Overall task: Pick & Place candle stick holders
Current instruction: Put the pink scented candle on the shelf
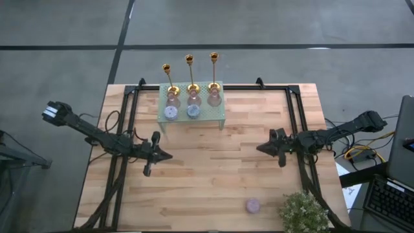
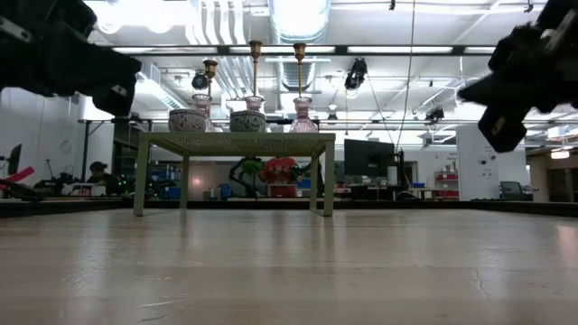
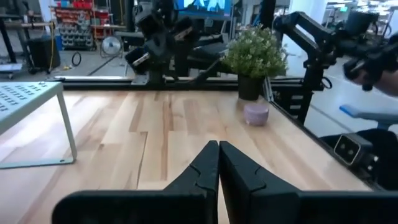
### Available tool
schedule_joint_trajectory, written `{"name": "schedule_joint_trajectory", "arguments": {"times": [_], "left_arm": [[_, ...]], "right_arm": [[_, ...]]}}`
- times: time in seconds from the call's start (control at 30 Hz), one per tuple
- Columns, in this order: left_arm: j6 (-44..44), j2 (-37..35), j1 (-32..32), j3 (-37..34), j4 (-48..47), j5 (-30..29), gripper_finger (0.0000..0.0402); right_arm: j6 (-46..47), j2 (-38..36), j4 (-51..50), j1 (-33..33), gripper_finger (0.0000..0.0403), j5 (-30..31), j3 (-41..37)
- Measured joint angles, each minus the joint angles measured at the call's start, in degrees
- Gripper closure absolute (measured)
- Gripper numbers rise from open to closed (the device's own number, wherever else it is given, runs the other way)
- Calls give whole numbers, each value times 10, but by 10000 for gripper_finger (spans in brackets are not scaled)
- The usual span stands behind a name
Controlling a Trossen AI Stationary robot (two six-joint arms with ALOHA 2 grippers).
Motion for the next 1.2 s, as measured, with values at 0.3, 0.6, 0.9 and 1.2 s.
{"name": "schedule_joint_trajectory", "arguments": {"times": [0.3, 0.6, 0.9, 1.2], "left_arm": [[17, -23, 0, -21, -11, 0, 396], [18, -23, 1, -22, -14, -10, 383], [15, -23, 1, -22, -19, -10, 383], [14, -23, 1, -21, -26, -10, 381]], "right_arm": [[-29, 38, 49, 26, 394, -78, 46], [-54, 224, -207, 50, 392, -73, 258], [-43, 391, -382, 58, 327, -110, 460], [-26, 529, -576, 74, 234, -118, 647]]}}
